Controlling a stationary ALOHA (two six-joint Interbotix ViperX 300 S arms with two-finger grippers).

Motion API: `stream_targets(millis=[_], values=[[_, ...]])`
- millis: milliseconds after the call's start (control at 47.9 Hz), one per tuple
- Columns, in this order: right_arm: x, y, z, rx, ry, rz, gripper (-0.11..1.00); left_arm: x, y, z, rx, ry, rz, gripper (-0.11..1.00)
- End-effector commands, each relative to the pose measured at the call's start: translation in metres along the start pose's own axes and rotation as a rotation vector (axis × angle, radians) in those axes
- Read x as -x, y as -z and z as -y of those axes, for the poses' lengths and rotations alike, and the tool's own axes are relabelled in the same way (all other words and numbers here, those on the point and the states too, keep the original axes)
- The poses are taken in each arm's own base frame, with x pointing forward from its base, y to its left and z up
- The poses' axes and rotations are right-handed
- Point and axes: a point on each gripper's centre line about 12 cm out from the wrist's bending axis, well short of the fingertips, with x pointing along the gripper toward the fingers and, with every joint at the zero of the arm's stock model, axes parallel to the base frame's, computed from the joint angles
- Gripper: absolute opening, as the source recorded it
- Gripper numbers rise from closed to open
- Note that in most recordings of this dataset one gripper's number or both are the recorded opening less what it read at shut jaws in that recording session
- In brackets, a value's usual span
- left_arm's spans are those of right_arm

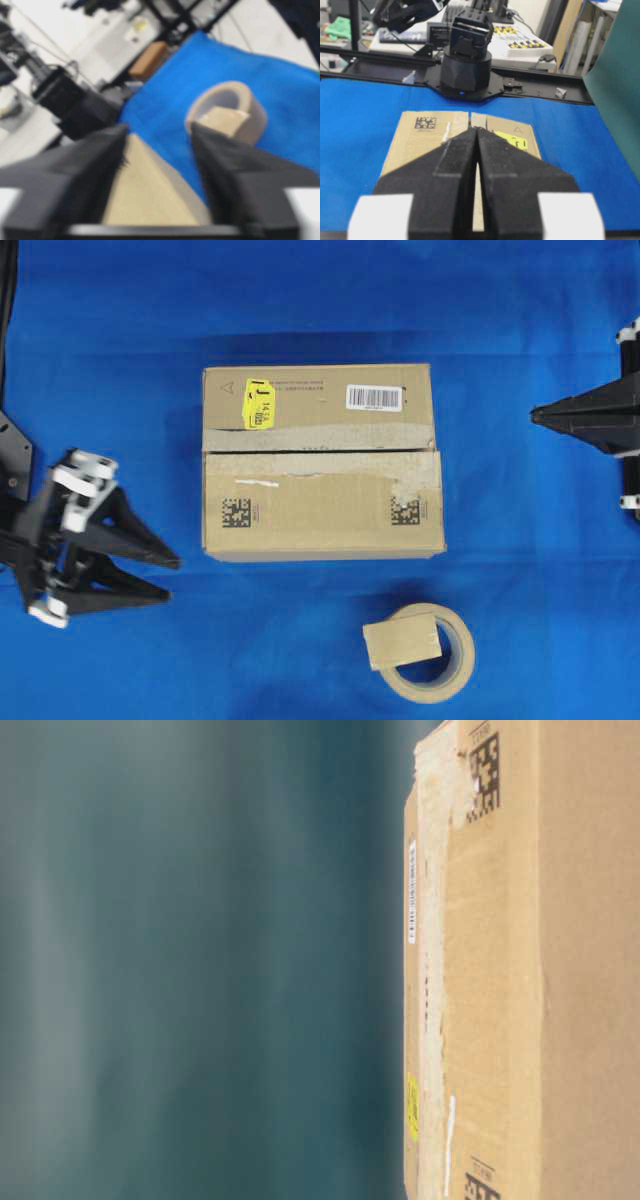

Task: Apply tape along the seams of the closed cardboard box to seal it securely.
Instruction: 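Move the left gripper down toward the tape tab on the roll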

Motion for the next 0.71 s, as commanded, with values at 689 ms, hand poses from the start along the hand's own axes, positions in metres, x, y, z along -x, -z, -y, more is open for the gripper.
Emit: stream_targets(millis=[689], values=[[-0.006,-0.002,0.000,-0.003,0.000,-0.009,0.00,-0.152,0.051,0.049,-0.383,0.198,-0.159,0.69]])
